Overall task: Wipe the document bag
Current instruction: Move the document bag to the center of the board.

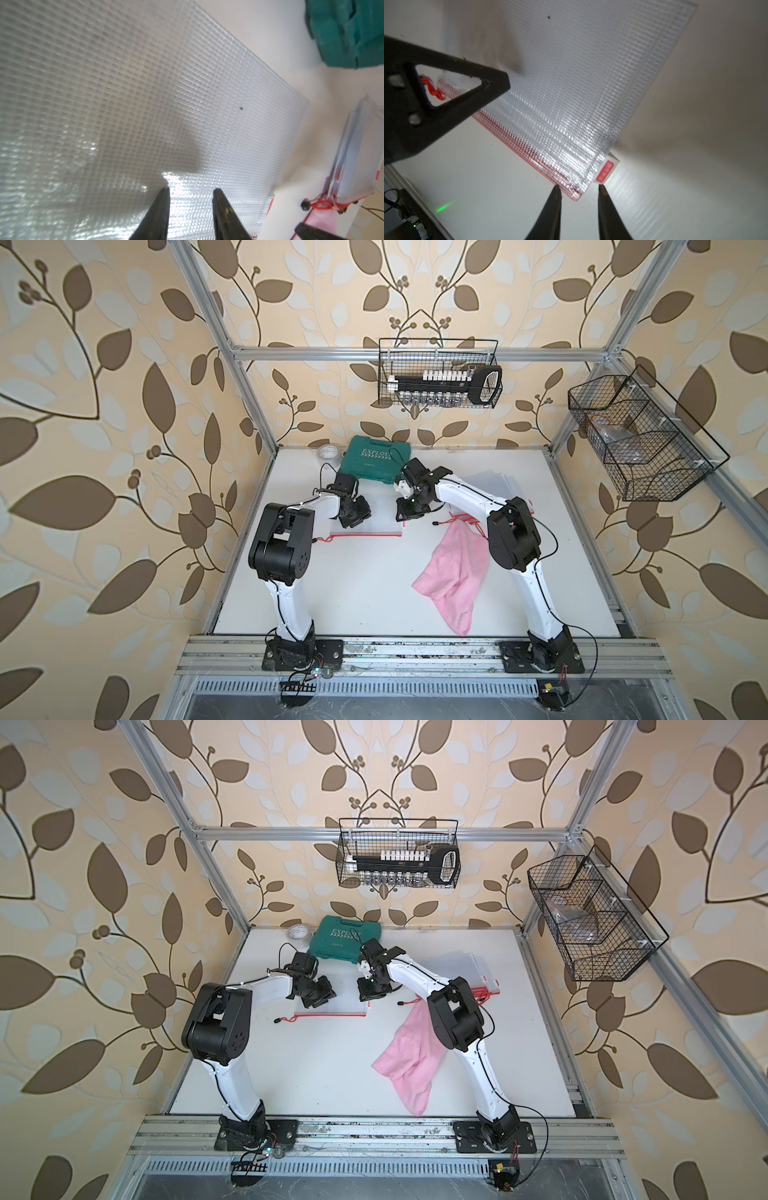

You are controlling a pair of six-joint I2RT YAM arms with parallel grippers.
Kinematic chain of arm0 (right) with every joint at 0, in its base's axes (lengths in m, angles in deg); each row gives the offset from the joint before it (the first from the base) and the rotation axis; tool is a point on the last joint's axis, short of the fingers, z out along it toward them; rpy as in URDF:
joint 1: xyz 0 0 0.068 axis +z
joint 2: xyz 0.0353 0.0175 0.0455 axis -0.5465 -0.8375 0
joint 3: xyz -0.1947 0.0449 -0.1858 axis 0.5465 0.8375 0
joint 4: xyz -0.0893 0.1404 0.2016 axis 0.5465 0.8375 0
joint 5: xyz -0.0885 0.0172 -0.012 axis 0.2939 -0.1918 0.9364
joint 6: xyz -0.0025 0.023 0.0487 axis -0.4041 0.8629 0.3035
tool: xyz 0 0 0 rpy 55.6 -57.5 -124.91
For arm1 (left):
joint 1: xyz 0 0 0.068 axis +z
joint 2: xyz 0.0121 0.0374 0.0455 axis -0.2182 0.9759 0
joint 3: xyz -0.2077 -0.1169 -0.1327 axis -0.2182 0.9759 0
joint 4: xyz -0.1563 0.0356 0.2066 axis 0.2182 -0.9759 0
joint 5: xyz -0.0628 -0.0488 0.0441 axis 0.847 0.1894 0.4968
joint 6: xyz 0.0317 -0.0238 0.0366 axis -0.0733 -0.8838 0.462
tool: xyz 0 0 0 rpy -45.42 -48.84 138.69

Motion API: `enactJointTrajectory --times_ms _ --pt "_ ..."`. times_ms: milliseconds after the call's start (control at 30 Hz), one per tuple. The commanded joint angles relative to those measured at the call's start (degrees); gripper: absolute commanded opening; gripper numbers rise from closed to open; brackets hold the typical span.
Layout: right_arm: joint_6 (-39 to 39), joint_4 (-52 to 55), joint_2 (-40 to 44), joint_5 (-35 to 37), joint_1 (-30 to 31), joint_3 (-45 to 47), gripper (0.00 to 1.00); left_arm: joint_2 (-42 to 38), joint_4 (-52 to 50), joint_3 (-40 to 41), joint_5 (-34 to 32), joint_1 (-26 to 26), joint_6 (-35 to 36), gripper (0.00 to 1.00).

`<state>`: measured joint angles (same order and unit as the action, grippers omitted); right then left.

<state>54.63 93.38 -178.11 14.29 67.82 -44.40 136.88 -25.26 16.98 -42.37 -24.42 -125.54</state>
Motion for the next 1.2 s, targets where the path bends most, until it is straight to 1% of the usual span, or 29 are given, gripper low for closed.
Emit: enactJointTrajectory --times_ms 0,133,233,300,367,433,533,633,700,767,900,1033,1167 --pt "-0.3 -0.6 -1.3 -1.2 1.6 0.7 0.26 -1.2 -5.8 5.0 0.0 -2.7 -2.8 0.38" --pt "-0.5 1.4 -1.3 1.5 3.5 3.0 0.23 -3.8 -5.5 7.5 -0.1 -4.6 -5.2 0.41" --pt "0.7 1.0 -0.2 4.0 3.1 8.3 0.15 -6.8 -5.6 9.0 0.4 -5.0 -6.3 0.43" --pt "1.1 0.7 0.1 6.1 2.9 11.3 0.05 -8.9 -6.1 9.6 0.4 -5.2 -6.3 0.45" --pt "1.3 0.5 -0.5 6.4 2.7 13.1 0.00 -10.4 -6.7 10.0 0.8 -5.2 -6.3 0.48" --pt "1.4 1.5 -1.8 6.5 2.6 13.3 0.00 -12.3 -7.6 10.6 0.8 -5.2 -6.3 0.52" --pt "0.7 2.1 -2.7 7.5 2.5 14.4 0.00 -16.9 -9.8 12.3 -1.8 -4.4 -6.4 0.58" --pt "-0.2 1.8 -2.5 8.1 2.1 16.0 0.00 -18.9 -11.4 13.7 -3.3 -0.9 -5.2 0.60" --pt "-0.8 1.4 -2.1 8.1 2.1 16.9 0.00 -19.8 -10.9 14.6 -3.0 1.7 -4.4 0.61" --pt "-1.0 1.7 -2.1 7.9 2.0 17.0 0.00 -20.6 -9.3 15.3 -3.0 3.1 -2.5 0.62" --pt "-1.4 1.3 -1.5 6.5 1.9 18.0 0.00 -18.7 -6.3 15.7 -1.1 5.5 -0.3 0.63" --pt "-1.8 1.1 -0.5 4.6 1.1 19.7 0.00 -18.3 -5.4 17.4 -1.4 8.2 0.6 0.64" --pt "-2.2 1.2 0.0 3.0 -0.2 21.0 0.00 -17.2 -5.1 18.1 -1.0 9.3 1.9 0.64"
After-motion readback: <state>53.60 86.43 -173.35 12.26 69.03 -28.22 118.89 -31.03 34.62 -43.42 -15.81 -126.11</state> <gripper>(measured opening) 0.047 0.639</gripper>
